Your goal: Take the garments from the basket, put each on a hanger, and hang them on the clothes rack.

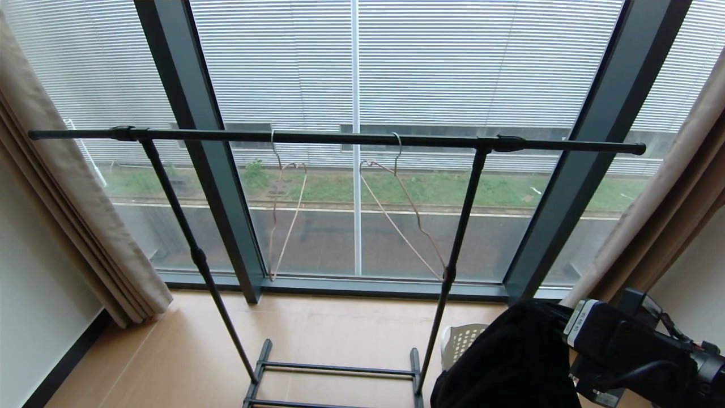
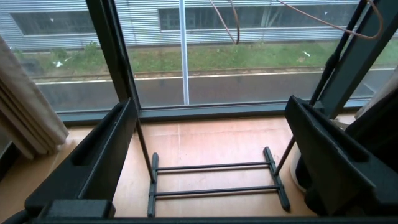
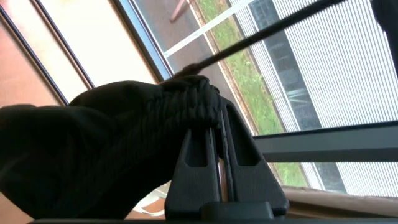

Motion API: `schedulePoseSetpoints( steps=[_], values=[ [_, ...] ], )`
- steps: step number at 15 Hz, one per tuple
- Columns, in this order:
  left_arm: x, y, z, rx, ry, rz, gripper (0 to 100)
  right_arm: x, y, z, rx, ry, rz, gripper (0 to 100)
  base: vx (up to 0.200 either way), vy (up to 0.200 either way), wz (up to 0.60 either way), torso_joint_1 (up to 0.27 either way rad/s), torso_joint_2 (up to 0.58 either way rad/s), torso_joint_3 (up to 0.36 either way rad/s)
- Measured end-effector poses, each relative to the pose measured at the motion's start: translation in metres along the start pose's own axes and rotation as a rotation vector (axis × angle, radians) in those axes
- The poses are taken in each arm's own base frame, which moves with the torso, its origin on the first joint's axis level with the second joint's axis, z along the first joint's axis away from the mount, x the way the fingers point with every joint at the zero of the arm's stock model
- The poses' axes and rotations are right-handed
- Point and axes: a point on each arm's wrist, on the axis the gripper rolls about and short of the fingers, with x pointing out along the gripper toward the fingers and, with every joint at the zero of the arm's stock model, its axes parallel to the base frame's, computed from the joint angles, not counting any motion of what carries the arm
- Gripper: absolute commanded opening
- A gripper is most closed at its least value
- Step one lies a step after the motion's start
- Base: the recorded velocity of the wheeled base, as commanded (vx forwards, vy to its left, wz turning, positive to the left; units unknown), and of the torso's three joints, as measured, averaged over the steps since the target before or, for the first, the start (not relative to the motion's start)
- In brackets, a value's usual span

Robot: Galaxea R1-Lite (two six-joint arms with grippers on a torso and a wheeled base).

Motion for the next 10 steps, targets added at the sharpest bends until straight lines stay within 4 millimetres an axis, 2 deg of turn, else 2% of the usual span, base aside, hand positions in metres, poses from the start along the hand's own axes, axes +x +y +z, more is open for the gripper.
schedulePoseSetpoints(
  steps=[6,7,10],
  values=[
    [0.0000,0.0000,0.0000,0.000,0.000,0.000,100,-0.0012,0.0023,0.0014,-0.006,-0.012,0.011,0,0.000,0.200,0.00,0.002,0.00,0.003],
    [0.0000,0.0000,0.0000,0.000,0.000,0.000,100,-0.0015,0.0033,0.0015,-0.008,-0.014,0.015,0,0.000,0.000,0.00,0.000,0.00,0.000],
    [0.0000,0.0000,0.0000,-0.001,0.000,0.002,100,-0.0030,0.0089,0.0006,-0.018,-0.020,0.040,0,0.000,0.000,-0.60,0.002,0.00,0.002]
  ],
)
